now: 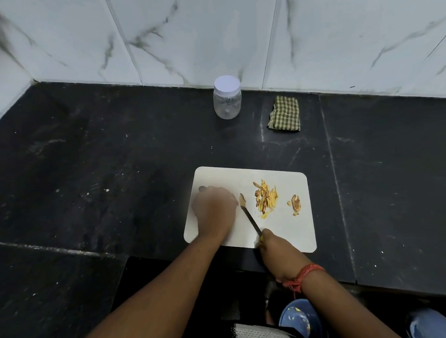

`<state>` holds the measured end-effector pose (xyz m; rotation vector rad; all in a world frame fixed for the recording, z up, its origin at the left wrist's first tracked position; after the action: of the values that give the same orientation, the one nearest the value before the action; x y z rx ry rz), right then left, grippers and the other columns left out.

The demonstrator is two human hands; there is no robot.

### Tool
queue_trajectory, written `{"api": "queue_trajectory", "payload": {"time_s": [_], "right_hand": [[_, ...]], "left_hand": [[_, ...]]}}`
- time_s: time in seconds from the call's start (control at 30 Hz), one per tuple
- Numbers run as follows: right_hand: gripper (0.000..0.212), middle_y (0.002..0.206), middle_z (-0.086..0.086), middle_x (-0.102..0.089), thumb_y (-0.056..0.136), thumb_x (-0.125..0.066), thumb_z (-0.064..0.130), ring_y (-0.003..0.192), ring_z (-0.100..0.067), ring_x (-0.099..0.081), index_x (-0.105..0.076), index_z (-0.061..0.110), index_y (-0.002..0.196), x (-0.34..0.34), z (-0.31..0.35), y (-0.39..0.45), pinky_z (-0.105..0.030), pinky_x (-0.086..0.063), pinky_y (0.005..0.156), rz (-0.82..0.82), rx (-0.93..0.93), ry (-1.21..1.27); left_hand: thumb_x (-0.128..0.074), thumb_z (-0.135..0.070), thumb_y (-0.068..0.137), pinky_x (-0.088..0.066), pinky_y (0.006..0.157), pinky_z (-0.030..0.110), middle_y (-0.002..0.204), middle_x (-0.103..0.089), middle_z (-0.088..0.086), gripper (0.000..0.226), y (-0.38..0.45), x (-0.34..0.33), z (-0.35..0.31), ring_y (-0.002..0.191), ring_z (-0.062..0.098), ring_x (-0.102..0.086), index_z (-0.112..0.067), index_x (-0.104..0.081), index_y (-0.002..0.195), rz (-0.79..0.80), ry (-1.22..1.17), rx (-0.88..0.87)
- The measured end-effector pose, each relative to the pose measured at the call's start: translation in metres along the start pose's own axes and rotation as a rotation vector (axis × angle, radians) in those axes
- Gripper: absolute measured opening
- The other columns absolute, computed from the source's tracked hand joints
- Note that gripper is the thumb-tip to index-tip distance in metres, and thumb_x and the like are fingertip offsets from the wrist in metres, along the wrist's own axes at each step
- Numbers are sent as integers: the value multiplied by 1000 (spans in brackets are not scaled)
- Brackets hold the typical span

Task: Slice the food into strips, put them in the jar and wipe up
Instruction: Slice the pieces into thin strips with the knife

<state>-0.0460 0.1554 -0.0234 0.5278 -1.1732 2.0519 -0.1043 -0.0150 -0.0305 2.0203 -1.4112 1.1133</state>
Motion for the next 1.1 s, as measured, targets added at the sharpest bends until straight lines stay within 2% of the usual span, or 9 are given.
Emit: {"api": "queue_trajectory", "payload": {"time_s": [0.07, 0.13, 0.23, 0.4, 0.47, 0.57, 0.67, 0.9, 1.1], "right_hand": [[9, 70, -3, -48, 102, -37, 20, 44, -12, -43, -42, 13, 101, -3, 0, -2, -16, -32, 32, 43, -28, 142], [19, 63, -6, -48, 103, -37, 32, 33, -14, -39, -42, 14, 100, -9, -3, -4, -19, -33, 33, 83, -71, 287], [23, 61, -7, -47, 102, -38, 36, 31, -16, -37, -41, 15, 97, -10, -3, -5, -20, -33, 35, 65, -75, 391], [25, 55, -7, -45, 102, -39, 36, 32, -18, -35, -40, 14, 90, 2, -5, -4, -20, -31, 36, -21, -76, 534], [27, 54, -7, -45, 102, -39, 37, 33, -18, -34, -41, 11, 93, 3, -7, -4, -20, -31, 36, -35, -89, 570], [27, 55, -8, -44, 102, -40, 37, 33, -18, -34, -43, 11, 94, 6, -6, -3, -22, -32, 36, -36, -87, 589], [23, 53, -8, -45, 103, -39, 36, 31, -18, -34, -43, 20, 87, 10, -2, -3, -23, -33, 36, -39, -58, 582], [24, 60, -9, -46, 103, -37, 36, 33, -16, -36, -39, 16, 90, 10, -3, 0, -21, -33, 36, -39, -77, 517], [18, 67, -7, -53, 103, -34, 34, 37, -14, -45, -37, 17, 97, 8, -1, 4, -21, -37, 35, -48, -79, 375]], "left_hand": [[-53, -24, 97, -28, 99, 35, 114, -59, -10, 13, 1, 2, 1, 114, 19, -44, -30, -65, 98, -12, -30, 12], [-52, -21, 98, -30, 99, 36, 115, -59, -9, 17, 2, 4, 0, 115, 19, -43, -31, -66, 102, -25, -58, 11], [-52, -19, 98, -32, 100, 39, 118, -58, -7, 21, 0, 8, -7, 117, 20, -42, -30, -67, 109, -37, -16, -73], [-61, -28, 90, -37, 89, 42, 108, -57, -5, 17, -15, 4, -33, 102, 21, -48, -31, -69, 105, -75, 215, -421], [-60, -32, 91, -36, 90, 41, 110, -57, -6, 16, -15, 1, -35, 104, 21, -49, -31, -68, 104, -76, 291, -434], [-58, -35, 93, -35, 99, 40, 117, -56, -6, 18, -9, 3, -30, 111, 20, -46, -30, -68, 107, -62, 330, -382], [-57, -38, 93, -32, 104, 41, 122, -55, -5, 24, -7, 3, -29, 116, 19, -44, -29, -67, 113, -32, 323, -381], [-60, -44, 91, -33, 101, 44, 118, -57, -5, 27, -12, 1, -36, 112, 22, -48, -32, -68, 114, -39, 332, -428], [-59, -54, 88, -32, 102, 45, 115, -55, -6, 31, -13, -1, -37, 110, 21, -47, -30, -68, 106, -48, 339, -419]]}}
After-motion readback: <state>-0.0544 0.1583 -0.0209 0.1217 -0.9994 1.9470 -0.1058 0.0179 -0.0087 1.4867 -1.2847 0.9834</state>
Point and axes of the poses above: each hand's wrist, its own y-axis towards the middle knuckle, its own x-axis out of the back of the hand, z = x × y, the point moved 10 cm from there along y, towards the middle knuckle
